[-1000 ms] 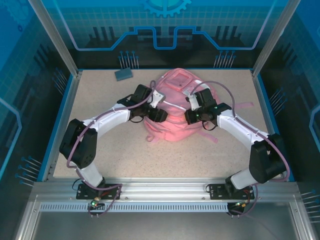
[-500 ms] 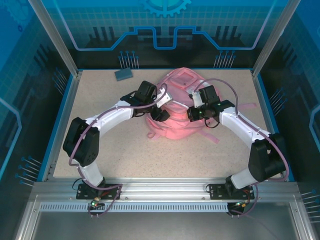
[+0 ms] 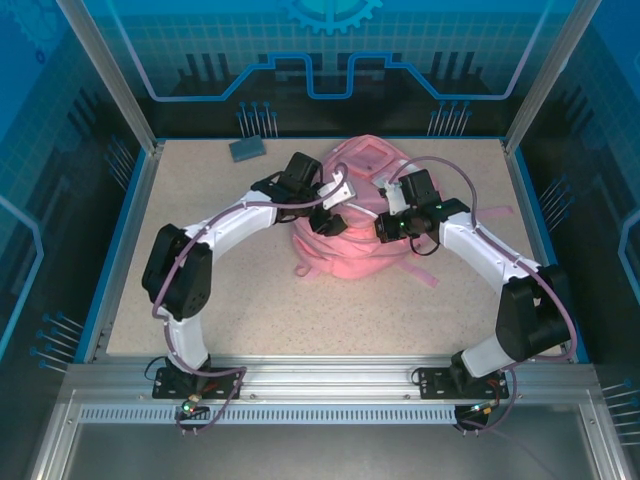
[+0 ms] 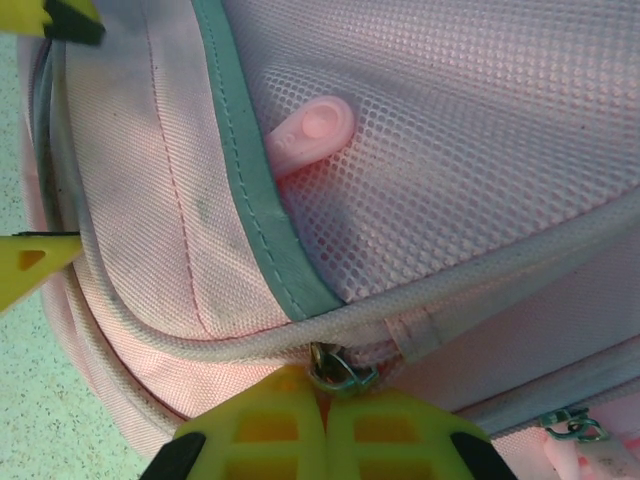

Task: Pack the student bag
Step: Zip the student bag at the top-center of the table.

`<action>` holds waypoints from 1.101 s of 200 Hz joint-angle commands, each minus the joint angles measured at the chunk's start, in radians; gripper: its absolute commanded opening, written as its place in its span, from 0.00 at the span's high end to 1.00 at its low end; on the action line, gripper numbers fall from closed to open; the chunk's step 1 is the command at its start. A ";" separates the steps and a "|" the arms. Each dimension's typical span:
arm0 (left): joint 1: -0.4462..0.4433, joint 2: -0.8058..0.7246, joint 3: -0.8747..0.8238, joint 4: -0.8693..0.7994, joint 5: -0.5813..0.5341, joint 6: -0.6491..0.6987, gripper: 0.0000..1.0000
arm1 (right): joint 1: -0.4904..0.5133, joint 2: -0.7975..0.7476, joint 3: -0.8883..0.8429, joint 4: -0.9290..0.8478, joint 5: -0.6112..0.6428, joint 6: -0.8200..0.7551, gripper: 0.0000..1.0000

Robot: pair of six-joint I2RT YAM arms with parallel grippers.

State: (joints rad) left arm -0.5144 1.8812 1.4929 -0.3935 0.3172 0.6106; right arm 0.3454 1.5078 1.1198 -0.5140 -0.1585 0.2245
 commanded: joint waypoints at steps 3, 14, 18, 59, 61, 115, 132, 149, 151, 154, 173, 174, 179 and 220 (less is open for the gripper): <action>-0.007 0.051 0.066 -0.055 0.087 0.045 0.39 | -0.018 -0.007 0.029 -0.039 -0.028 0.008 1.00; -0.007 0.062 0.065 -0.056 0.092 0.039 0.47 | -0.019 -0.014 0.024 -0.038 -0.039 0.008 1.00; -0.008 0.064 0.062 -0.052 0.092 0.034 0.51 | -0.019 -0.016 0.022 -0.037 -0.048 0.007 1.00; -0.016 0.050 -0.017 0.118 0.091 -0.086 0.84 | 0.003 -0.028 -0.007 -0.040 -0.093 0.011 1.00; -0.016 0.050 -0.019 0.126 0.090 -0.094 0.85 | 0.007 -0.029 -0.008 -0.040 -0.094 0.013 1.00; -0.042 0.090 -0.054 0.241 0.033 -0.274 0.91 | 0.138 -0.051 -0.048 -0.025 -0.026 0.101 1.00; -0.043 0.095 -0.057 0.253 0.037 -0.310 0.91 | 0.163 -0.053 -0.048 -0.033 0.028 0.128 1.00; -0.037 0.073 -0.066 0.259 0.041 -0.348 0.88 | 0.151 -0.058 -0.043 -0.050 0.055 0.160 1.00; -0.035 0.069 -0.068 0.262 0.042 -0.355 0.87 | 0.148 -0.059 -0.042 -0.053 0.053 0.164 1.00; -0.031 0.059 -0.071 0.265 0.043 -0.369 0.85 | 0.143 -0.062 -0.041 -0.057 0.045 0.168 0.99; -0.003 -0.015 -0.100 0.281 0.033 -0.476 0.68 | 0.107 -0.125 -0.079 -0.024 -0.032 0.193 0.88; -0.001 -0.019 -0.100 0.280 0.031 -0.481 0.67 | 0.104 -0.129 -0.083 -0.023 -0.036 0.195 0.87; 0.004 -0.039 -0.108 0.274 0.023 -0.507 0.60 | 0.092 -0.148 -0.093 -0.016 -0.052 0.207 0.80; 0.001 -0.192 -0.196 0.253 -0.149 -0.791 0.35 | -0.021 -0.271 -0.166 0.049 -0.084 0.341 0.38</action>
State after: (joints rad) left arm -0.5064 1.8004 1.3323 -0.1329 0.2775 0.0437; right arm 0.3866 1.2888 0.9829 -0.5007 -0.2024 0.4572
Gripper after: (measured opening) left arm 0.620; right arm 0.575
